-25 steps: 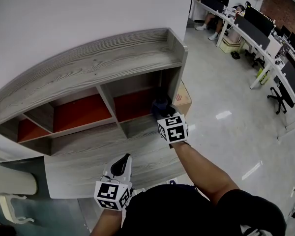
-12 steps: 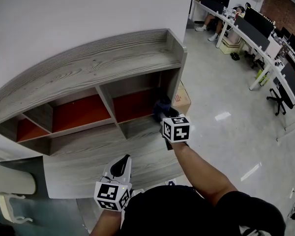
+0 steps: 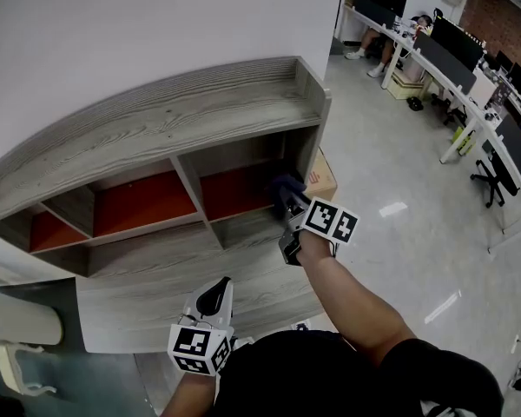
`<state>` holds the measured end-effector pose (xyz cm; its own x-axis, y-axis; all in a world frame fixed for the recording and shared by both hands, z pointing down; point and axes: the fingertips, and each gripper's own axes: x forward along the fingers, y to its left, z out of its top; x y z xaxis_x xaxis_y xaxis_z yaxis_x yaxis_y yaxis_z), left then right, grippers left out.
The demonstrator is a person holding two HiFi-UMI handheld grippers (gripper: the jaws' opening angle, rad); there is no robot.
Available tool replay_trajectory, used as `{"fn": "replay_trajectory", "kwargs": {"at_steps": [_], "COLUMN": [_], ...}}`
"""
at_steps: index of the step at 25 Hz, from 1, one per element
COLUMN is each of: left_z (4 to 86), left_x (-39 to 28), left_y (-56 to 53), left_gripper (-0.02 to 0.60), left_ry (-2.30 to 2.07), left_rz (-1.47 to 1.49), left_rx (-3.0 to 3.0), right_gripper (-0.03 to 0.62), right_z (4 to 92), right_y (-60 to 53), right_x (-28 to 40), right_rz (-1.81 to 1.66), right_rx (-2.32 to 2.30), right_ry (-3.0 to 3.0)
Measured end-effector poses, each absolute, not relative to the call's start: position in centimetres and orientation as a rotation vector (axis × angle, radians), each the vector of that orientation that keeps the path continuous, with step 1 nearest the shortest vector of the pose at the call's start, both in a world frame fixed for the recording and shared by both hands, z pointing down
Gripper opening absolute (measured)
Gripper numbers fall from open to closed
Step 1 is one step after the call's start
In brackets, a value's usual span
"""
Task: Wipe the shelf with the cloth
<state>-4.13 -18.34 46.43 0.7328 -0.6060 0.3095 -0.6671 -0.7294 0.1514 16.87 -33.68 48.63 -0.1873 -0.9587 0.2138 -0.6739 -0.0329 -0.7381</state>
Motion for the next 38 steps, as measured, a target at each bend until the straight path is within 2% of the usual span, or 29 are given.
{"fn": "replay_trajectory", "kwargs": {"at_steps": [23,38], "left_z": [45.9,46.1], "left_x": [-4.5,-4.7], "left_y": [-18.7,-18.9], "left_gripper": [0.011,0.011], "left_ry": [-1.01,-1.015], "left_rz": [0.337,0.334], "left_rx": [2.692,2.684], "right_gripper": [0.141,0.141], "right_z": [36.9,32.7], "right_y": [-34.9,-34.8], "right_x": [16.1,16.0], "right_rz": [-0.875,-0.763], "right_rx": [-1.517,-1.518], "right_ry": [1.884,1.921]}}
